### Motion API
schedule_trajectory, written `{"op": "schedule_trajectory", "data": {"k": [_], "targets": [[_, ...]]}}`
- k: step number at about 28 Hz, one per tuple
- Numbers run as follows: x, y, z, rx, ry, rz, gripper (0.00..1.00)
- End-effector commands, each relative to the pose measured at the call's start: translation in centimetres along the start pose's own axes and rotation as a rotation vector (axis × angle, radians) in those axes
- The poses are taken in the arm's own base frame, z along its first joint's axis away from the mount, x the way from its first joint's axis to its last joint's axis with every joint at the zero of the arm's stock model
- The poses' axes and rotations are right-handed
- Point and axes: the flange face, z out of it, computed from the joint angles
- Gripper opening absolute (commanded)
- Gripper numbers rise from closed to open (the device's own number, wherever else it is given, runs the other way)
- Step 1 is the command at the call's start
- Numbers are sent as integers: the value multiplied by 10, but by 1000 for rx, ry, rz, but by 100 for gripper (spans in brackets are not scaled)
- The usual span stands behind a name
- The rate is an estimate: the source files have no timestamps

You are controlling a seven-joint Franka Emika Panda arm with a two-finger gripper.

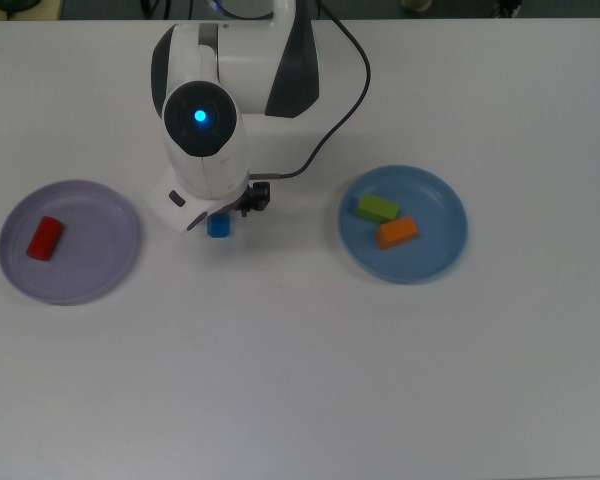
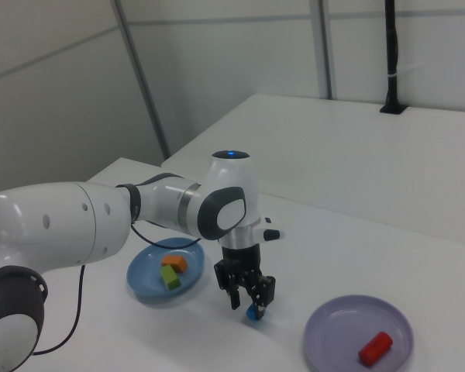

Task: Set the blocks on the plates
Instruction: 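Move the gripper to the blue block and grasp it, then carry the blue block onto the lavender plate and release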

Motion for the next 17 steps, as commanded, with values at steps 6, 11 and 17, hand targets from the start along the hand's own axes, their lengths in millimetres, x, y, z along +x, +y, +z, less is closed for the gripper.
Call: {"op": "schedule_trajectory", "data": {"k": [6,11,17], "targets": [[2,11,10,-27,15,19,62],[4,16,8,-26,31,22,45],[4,24,7,-31,35,23,7]]}}
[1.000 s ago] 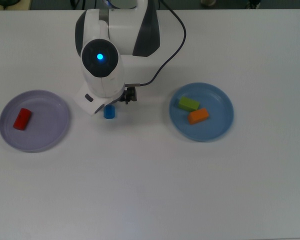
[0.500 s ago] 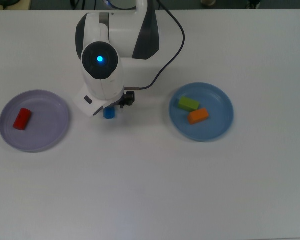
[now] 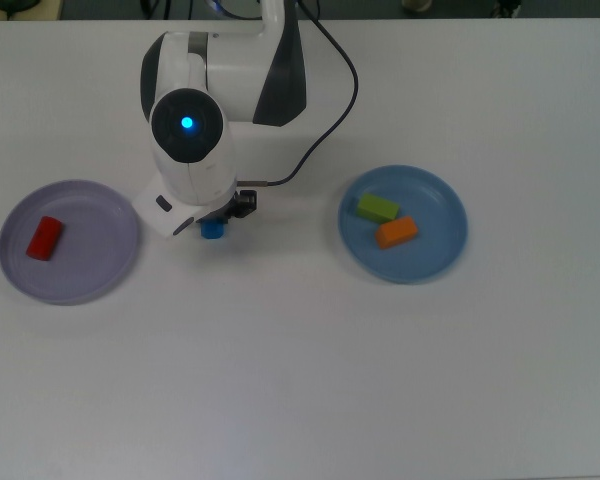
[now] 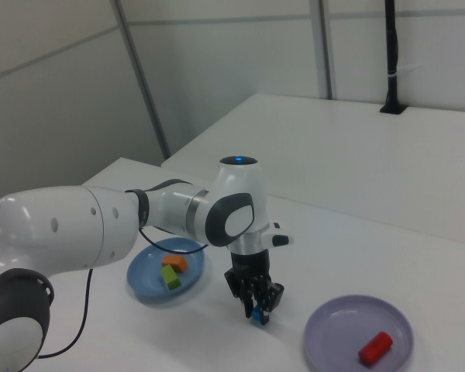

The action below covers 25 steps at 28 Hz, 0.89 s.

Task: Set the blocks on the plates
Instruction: 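Carry the blue block onto the lavender plate and release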

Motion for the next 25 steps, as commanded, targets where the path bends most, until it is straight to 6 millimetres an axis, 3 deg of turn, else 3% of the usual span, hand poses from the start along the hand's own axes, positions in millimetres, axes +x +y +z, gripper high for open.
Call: {"op": "schedule_trajectory", "data": {"k": [1,5,12,17,18,25], "targets": [[0,8,-3,-22,23,-2,2],[2,18,-13,-22,45,9,0],[-2,80,-61,-11,125,60,0],[-6,105,-59,-5,127,63,0],[-8,120,-57,-3,130,74,0],[-5,154,-35,6,156,105,3]]}}
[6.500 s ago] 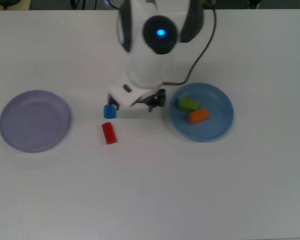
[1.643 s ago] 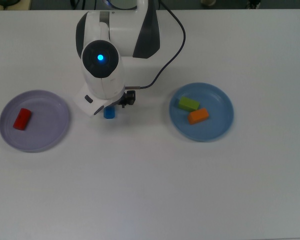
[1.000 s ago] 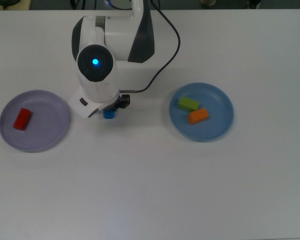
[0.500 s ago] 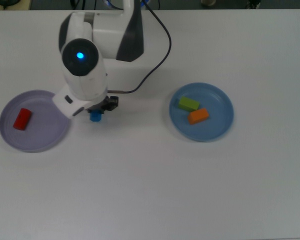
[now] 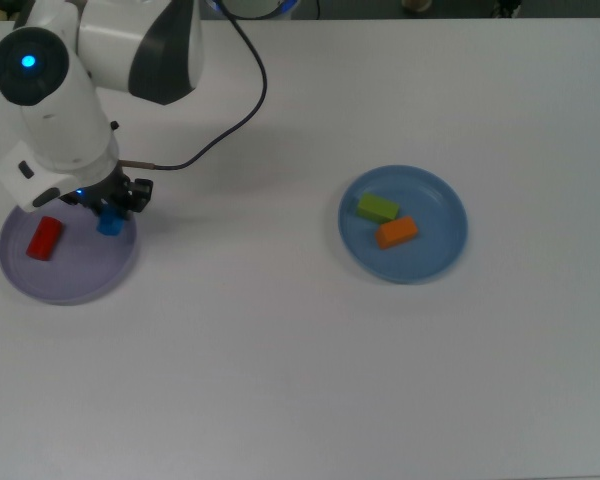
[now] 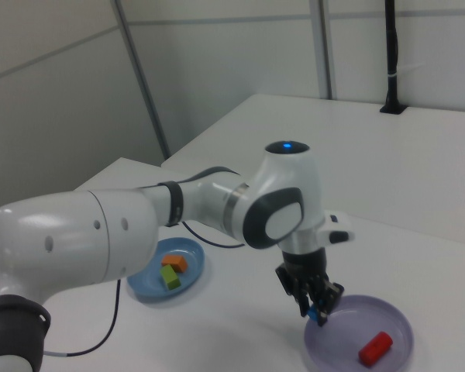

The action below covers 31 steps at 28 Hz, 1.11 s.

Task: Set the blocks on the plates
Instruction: 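Carry the blue block onto the lavender plate and release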

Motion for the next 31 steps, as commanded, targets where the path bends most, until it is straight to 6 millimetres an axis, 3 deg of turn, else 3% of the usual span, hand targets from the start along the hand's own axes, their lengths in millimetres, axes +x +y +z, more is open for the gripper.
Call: {"op": "schedule_trajectory", "data": {"k": [1,4,7,10,15,18,19,26,31], "targets": [[5,24,13,9,59,24,5],[3,42,15,30,76,65,20],[2,44,14,54,82,81,24],[2,47,14,77,85,100,39],[2,41,16,78,79,92,44],[2,37,15,79,78,92,95],[3,36,14,79,78,91,100],[-3,32,-9,78,70,127,100],[-4,-9,-34,65,67,96,100]]}}
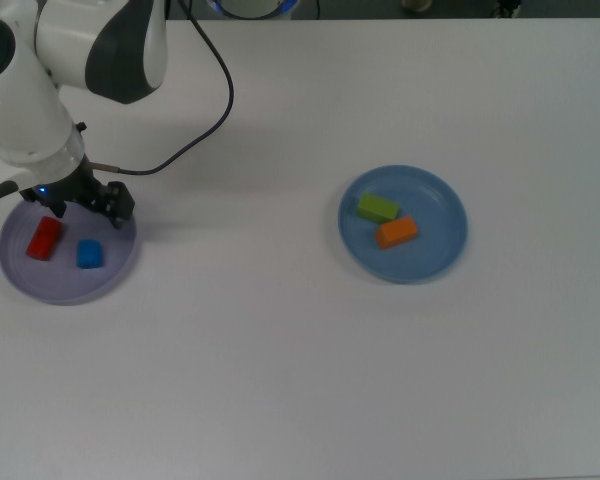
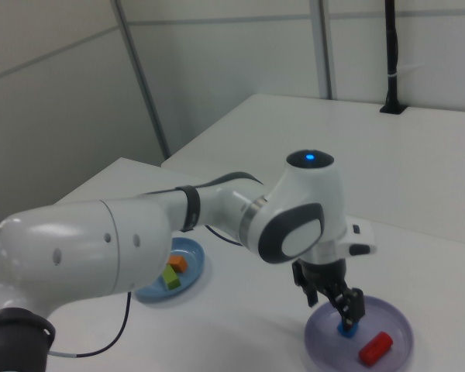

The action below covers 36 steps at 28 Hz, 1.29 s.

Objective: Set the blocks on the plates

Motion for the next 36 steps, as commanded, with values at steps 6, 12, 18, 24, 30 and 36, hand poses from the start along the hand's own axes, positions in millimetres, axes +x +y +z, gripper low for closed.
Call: {"op": "schedule_trajectory", "data": {"k": [6,12,18,24,30,36], "targets": [[-19,-77,-54,4,-27,-13,100],[-47,-133,-103,1,-53,-90,100],[-85,-183,-144,-20,-105,-134,100],[-120,-212,-170,-40,-170,-205,100],[-140,-212,-207,-22,-133,-210,100],[-139,-211,-213,-2,-112,-205,100]]}}
